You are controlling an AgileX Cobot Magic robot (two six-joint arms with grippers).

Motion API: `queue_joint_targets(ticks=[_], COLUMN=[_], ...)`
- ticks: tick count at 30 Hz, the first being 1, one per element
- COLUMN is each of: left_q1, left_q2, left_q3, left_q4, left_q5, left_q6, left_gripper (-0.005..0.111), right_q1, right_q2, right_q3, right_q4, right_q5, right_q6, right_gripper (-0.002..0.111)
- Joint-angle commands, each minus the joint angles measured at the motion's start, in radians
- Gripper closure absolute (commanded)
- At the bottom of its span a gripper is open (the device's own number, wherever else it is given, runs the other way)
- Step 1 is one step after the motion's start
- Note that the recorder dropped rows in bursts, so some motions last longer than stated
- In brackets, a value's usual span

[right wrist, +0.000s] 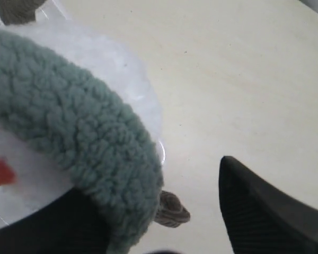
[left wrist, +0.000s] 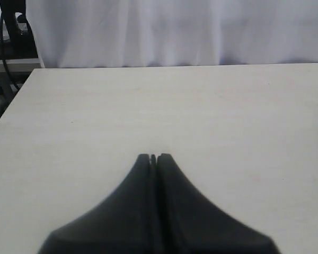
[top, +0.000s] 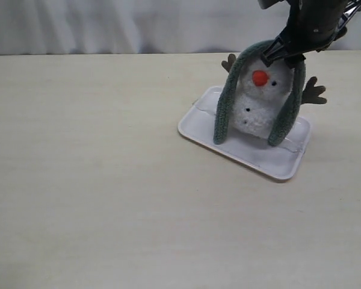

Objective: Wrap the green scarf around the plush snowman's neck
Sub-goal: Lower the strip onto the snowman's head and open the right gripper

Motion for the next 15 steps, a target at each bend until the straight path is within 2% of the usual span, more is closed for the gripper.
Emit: queue_joint_targets(ticks=[1, 12, 15], left_q1=[0.005, 0.005, 0.005], left_q2=[-0.003, -0.003, -0.003], left_q3=[0.002, 0.002, 0.002], left_q4=[-0.002, -0.002, -0.002], left_q5=[-0.013, -0.014, -0.014], left_q6=[-0.006, -0.006, -0.006], left_gripper=[0.107, 0.107, 0.107], right_q1=[-0.006, -0.015, -0.056], right_q2=[-0.025, -0.026, -0.026], right_q3=[-0.008, -0.008, -0.008], right_q4=[0.001, 0.024, 0.038], right_q5=[-0.005, -0.044, -0.128], right_q6=[-0.017, -0.022, 0.068], right_gripper=[0.054, 0.054, 0.054])
